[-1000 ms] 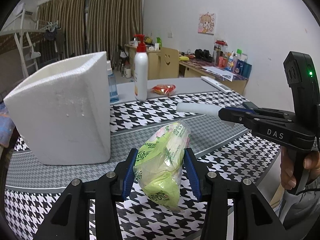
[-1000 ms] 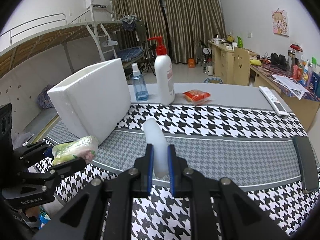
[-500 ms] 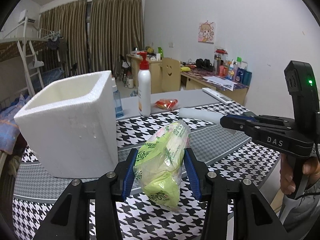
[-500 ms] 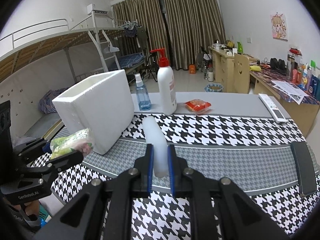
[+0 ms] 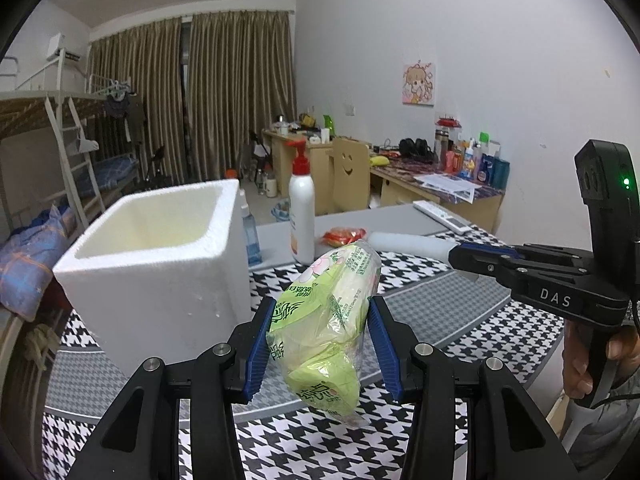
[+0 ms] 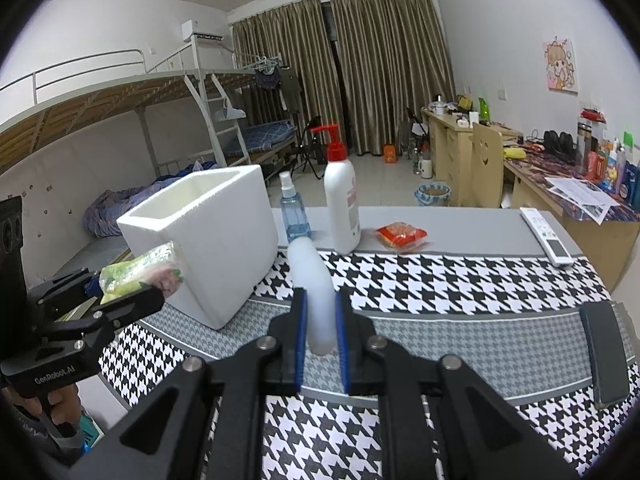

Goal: Organize soft objects
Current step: 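Lift the packet and foam roll and carry both toward the foam box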

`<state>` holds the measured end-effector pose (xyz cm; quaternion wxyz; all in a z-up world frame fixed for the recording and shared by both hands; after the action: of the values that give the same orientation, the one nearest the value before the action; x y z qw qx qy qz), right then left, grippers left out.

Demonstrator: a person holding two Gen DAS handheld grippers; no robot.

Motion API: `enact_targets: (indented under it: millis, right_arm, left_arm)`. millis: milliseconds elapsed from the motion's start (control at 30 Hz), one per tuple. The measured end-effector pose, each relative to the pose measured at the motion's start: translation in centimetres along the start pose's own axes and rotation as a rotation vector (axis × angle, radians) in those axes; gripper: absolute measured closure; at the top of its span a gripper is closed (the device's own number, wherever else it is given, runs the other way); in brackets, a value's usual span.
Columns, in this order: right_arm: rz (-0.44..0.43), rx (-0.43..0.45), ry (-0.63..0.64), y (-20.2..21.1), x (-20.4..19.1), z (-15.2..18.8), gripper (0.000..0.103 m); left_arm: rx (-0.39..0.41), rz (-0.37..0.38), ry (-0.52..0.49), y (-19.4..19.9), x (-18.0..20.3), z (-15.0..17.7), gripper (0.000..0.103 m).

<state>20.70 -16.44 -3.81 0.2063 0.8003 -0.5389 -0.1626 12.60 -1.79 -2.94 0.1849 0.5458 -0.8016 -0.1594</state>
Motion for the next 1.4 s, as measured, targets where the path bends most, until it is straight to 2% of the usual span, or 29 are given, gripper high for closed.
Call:
enact_targets:
  millis: [1400]
  right_arm:
    - [-0.078,0.119,0.063,1.1,-3.7,-5.2,0.086]
  left_arm:
    - [0.157,-0.119,-0.006,3.9,-3.0,-4.4,0.055]
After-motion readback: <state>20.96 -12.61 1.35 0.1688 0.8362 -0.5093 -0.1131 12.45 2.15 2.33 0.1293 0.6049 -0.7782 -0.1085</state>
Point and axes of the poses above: each gripper's, at about its wrist camera, not at the fingertips, and y roughly against the way its jaws point, x to its right, z to its underside, the point moved 5 cm from there along -y, roughly the way its jaws point, and after that the axes turned 12 degrees about z, right-handed, at the moved point
